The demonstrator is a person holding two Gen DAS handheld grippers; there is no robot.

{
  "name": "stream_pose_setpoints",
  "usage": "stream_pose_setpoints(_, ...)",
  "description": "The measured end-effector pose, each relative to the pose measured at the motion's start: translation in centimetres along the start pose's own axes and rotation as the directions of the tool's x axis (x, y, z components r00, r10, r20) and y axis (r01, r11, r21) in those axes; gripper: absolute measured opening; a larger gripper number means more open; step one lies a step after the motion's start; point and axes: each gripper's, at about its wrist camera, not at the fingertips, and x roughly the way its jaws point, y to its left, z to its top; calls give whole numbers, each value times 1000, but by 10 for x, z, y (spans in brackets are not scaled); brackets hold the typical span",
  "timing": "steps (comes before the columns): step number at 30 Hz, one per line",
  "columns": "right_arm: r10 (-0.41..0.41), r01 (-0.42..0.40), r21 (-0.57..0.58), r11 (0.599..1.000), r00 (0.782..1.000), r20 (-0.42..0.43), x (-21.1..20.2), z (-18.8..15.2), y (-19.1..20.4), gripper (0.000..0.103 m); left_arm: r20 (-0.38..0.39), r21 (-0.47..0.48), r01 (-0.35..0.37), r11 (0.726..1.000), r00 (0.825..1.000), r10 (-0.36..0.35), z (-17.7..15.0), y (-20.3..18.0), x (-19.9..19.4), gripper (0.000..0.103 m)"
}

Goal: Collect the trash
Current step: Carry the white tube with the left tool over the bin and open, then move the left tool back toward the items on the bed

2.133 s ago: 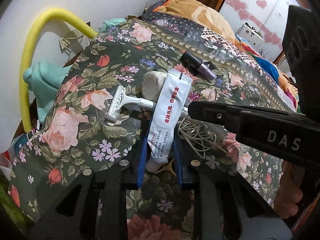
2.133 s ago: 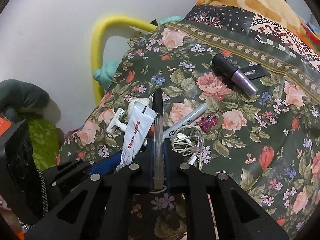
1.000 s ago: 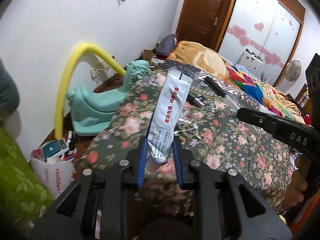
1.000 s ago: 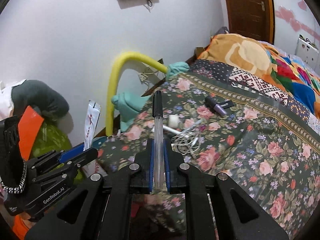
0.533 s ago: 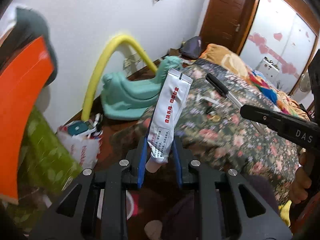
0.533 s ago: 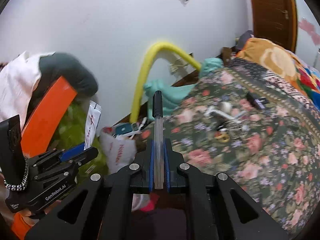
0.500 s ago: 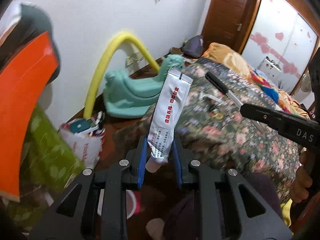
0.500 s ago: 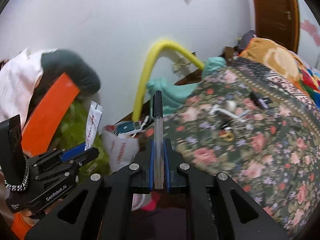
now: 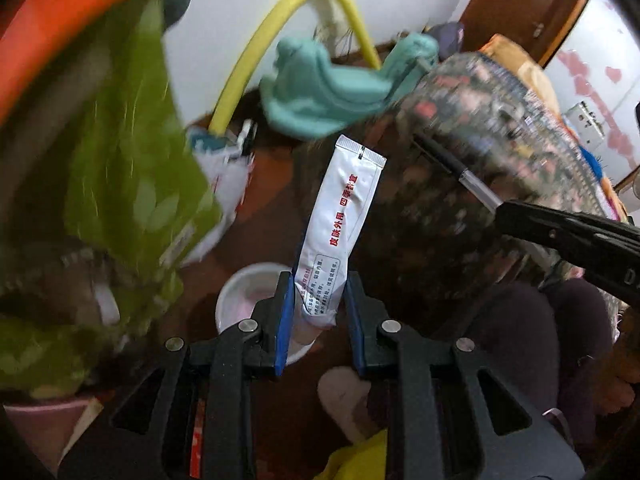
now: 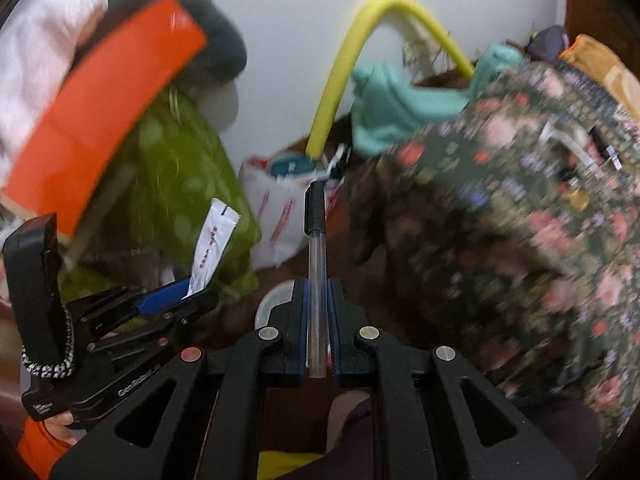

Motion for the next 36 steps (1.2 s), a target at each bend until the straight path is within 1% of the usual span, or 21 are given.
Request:
stream_pose_setpoints(4, -4, 2, -26, 1000, 997, -74, 29, -7, 14, 9, -94, -22, -15, 1000, 995, 12, -18, 22, 32, 24)
stream_pose_setpoints(7, -1, -3, -36, 999, 992, -129, 51, -11, 23, 9, -143, -27, -36, 999, 989, 32, -29, 35, 51, 24)
stream_pose_setpoints(11, 2, -6, -22, 1000, 982, -188, 78, -12, 32, 9, -207, -75, -33, 997, 978, 17, -41, 54, 72, 24)
stream_pose_setpoints(15, 17, -19, -7, 1000, 973, -229, 99, -12, 39, 9, -244, -108, -35, 994, 970, 8, -47, 66, 86, 24)
stream_pose_setpoints(17, 20, -22, -6, 1000, 971, -239, 109, -10, 44, 9, -245, -145, -16, 989, 969, -20, -46, 71, 91, 24)
stream_pose_setpoints(19, 17, -21, -14, 1000, 970, -241, 114, -8, 48, 9, -235, -169, -8, 986, 971, -32, -43, 76, 93, 24)
stream_pose_setpoints(21, 12, -16, -15, 1000, 971, -237, 116, -6, 49, 9, -238, -195, -19, 981, 971, -29, -42, 82, 96, 34)
stream_pose_setpoints(22, 24, -26, -7, 1000, 967, -253, 118, -6, 49, 11, -240, -203, -31, 979, 971, -19, -42, 84, 98, 41)
stream_pose_setpoints(24, 54, -51, 17, 999, 960, -275, 123, -6, 46, 25, -231, -203, -47, 978, 973, -1, -42, 85, 98, 43)
stream_pose_setpoints(25, 63, -57, 28, 998, 959, -276, 124, -6, 45, 36, -233, -195, -53, 979, 972, 6, -42, 84, 98, 43)
stream_pose_setpoints(26, 52, -45, 30, 999, 963, -265, 122, -7, 43, 38, -237, -186, -55, 981, 972, 10, -42, 84, 98, 43)
stream_pose_setpoints(29, 26, -24, 9, 1000, 966, -257, 121, -6, 43, 39, -244, -173, -54, 983, 970, 11, -44, 81, 96, 43)
stream_pose_setpoints(36, 36, -35, 12, 999, 978, -203, 96, -1, 36, 38, -212, -148, -46, 988, 977, 13, -33, 66, 81, 43)
